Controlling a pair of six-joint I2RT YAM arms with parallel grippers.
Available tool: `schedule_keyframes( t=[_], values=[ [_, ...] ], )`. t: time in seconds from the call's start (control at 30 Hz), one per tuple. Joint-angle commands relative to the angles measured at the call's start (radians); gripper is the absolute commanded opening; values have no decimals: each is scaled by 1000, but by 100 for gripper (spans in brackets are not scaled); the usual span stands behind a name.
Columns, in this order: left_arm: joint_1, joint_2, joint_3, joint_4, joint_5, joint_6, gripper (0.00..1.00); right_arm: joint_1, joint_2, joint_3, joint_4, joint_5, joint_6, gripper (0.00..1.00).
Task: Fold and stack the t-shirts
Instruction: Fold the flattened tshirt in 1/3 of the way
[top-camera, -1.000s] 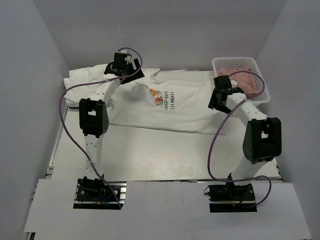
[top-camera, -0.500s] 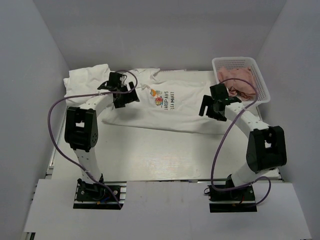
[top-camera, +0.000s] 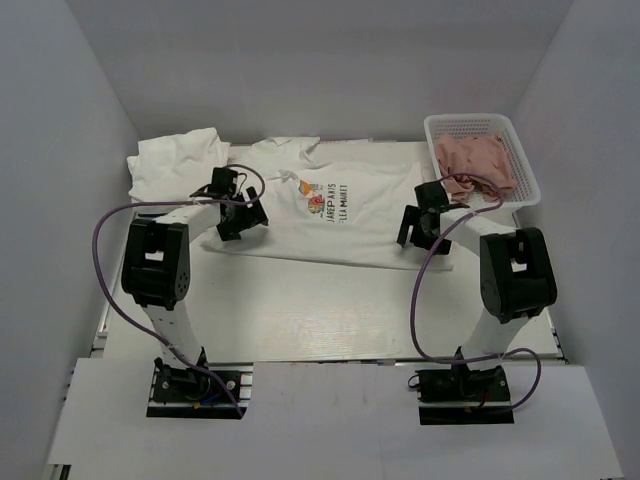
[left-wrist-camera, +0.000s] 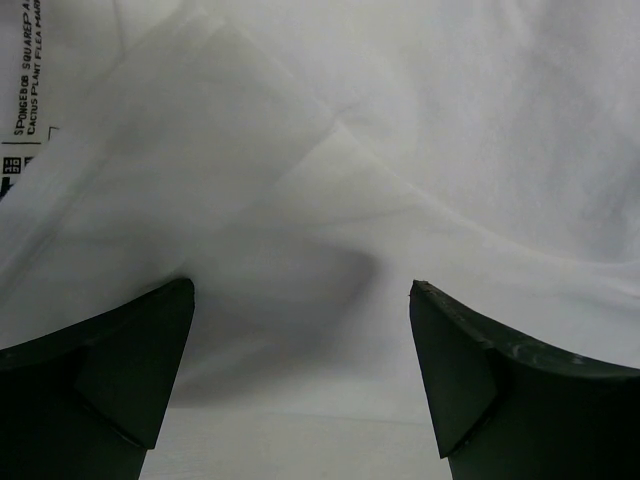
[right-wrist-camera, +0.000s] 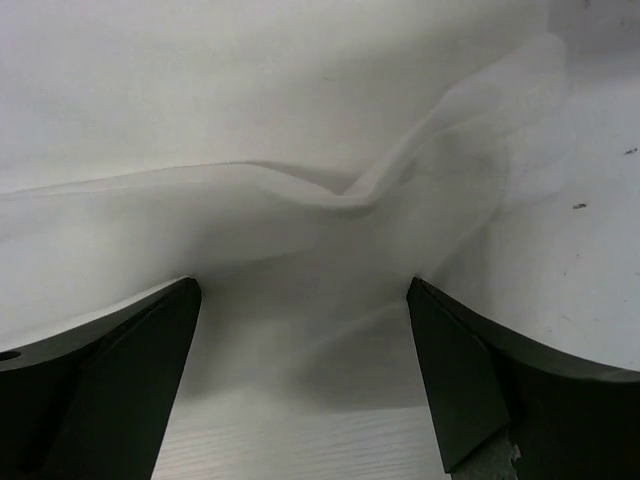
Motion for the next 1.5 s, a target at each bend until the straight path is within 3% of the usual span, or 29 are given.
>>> schedule_keyframes(
  t=[0.0,0.2,0.33,0.37,0.5,0.63,0.8,0.93,1.13,1.3,1.43,1.47],
  values=[
    [15,-34,-155,-144,5,-31,100,-17,-23,-77,-49,-7,59,90],
    [15,-212,-401,-279,97,-143,100,-14,-174,-256,-170,-24,126,90],
    [-8,-439,-483,-440,114,-217,100,-4,-356,-345,-241,-82,134,90],
    [-8,-542,-474,-472,104,-231,100,-3,-407,-359,-270,-92,122,90],
    [-8,-704,-355,-558,53,-219,100,20,-547,-306,-258,-205,-37,90],
    [-8,-696,-247,-484,32,-183,100,95,-560,-143,-179,-305,-234,90],
    [15,-634,-201,-322,52,-208,100,325,-387,85,-80,-356,-389,90],
    [15,-623,-181,-374,-31,-220,100,474,-158,251,6,-408,-444,90],
    [15,-727,-260,-453,-106,-220,100,543,138,517,72,-481,-421,89],
    [15,-801,-354,-440,-36,-209,100,576,351,673,14,-486,-397,75],
    [6,-801,-461,-317,76,-186,100,582,408,718,-6,-471,-383,44],
    [6,-801,-483,-289,102,-186,100,586,414,742,-38,-462,-382,44]
  ],
)
